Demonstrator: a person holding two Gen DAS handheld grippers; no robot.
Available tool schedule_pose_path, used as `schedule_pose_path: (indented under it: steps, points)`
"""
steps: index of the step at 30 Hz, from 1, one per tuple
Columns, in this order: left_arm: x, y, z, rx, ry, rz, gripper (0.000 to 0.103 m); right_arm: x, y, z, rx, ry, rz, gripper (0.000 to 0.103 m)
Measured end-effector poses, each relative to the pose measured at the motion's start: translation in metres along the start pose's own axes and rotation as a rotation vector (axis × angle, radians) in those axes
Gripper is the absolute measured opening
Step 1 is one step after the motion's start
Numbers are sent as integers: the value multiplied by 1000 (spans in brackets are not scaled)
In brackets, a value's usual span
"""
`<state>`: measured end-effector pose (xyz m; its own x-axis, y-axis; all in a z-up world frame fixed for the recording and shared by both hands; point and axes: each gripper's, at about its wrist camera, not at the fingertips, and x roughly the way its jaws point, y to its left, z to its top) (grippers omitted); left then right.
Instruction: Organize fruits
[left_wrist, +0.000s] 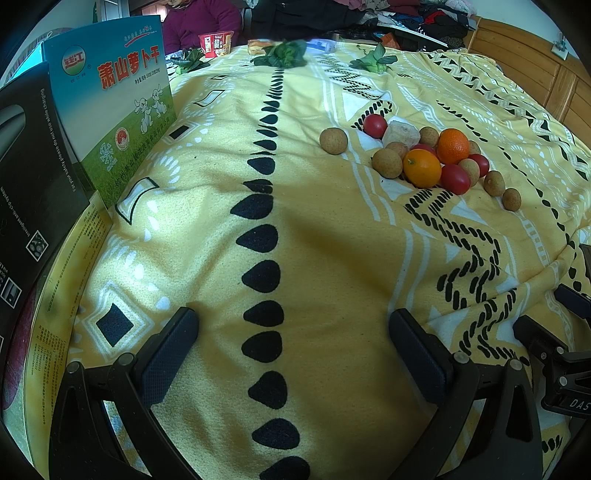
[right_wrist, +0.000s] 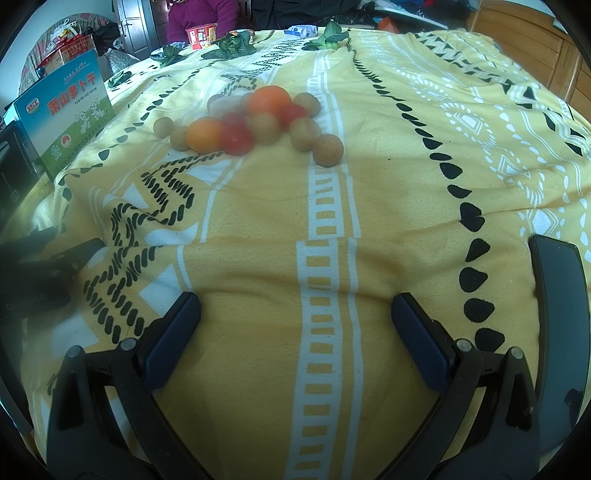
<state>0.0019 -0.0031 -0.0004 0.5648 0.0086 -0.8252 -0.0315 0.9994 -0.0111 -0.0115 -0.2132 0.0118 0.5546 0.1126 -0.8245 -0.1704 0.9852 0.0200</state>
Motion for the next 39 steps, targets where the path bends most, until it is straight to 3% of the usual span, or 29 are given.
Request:
schedule_pose_path:
  steps: [39]
  points:
    - [0,0,0,0,0,0,103,0,0,0,0,0,0,103]
